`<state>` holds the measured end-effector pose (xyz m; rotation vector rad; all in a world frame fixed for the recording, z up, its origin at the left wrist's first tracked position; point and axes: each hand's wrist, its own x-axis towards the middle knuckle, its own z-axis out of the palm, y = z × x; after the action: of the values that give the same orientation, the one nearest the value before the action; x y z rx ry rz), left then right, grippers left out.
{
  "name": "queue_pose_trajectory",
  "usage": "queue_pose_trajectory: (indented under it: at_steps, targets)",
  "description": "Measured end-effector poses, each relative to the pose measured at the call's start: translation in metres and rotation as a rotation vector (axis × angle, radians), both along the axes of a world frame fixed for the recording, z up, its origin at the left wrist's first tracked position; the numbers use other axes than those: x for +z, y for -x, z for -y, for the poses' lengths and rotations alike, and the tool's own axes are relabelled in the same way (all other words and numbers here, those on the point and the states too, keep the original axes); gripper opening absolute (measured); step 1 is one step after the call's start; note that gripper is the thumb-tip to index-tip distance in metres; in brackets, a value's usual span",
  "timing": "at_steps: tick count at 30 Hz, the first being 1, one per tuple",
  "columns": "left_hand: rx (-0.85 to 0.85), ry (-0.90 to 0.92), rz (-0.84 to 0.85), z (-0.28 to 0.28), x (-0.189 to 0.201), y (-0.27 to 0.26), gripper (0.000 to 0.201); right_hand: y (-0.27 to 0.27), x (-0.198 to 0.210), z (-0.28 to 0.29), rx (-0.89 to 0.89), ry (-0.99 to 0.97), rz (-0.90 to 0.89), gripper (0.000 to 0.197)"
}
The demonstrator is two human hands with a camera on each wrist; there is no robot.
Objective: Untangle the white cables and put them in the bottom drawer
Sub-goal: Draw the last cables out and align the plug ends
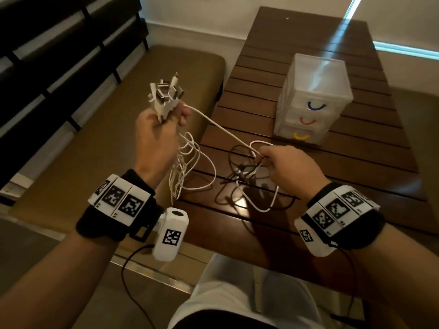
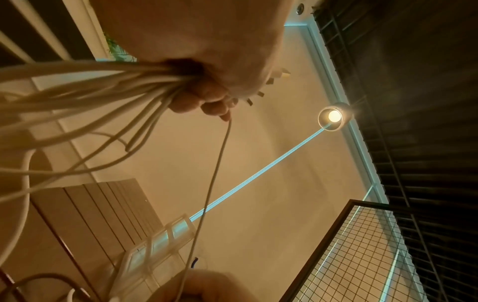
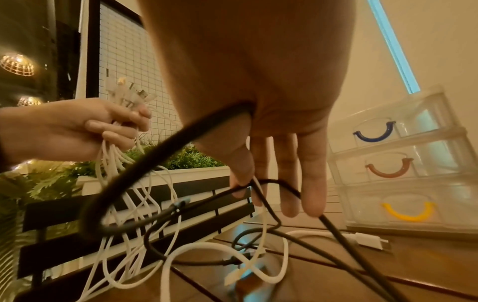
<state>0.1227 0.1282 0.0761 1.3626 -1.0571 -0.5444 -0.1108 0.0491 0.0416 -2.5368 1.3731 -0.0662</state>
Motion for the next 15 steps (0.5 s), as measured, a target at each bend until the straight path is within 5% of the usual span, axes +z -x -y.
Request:
queue_pose_trajectory:
  at_steps: [8,15]
  targets:
    - [0.096,0.067,-0.346,0.007,0.011,-0.005,0.022,0.029,-0.004,0.02,-0.117,-0.062,-0.022,0.016]
    - [0.042,-0.042,-0.254,0.01,0.002,0.002,0.023,0.047,-0.009,0.012,-0.143,-0.215,0.096,0.026]
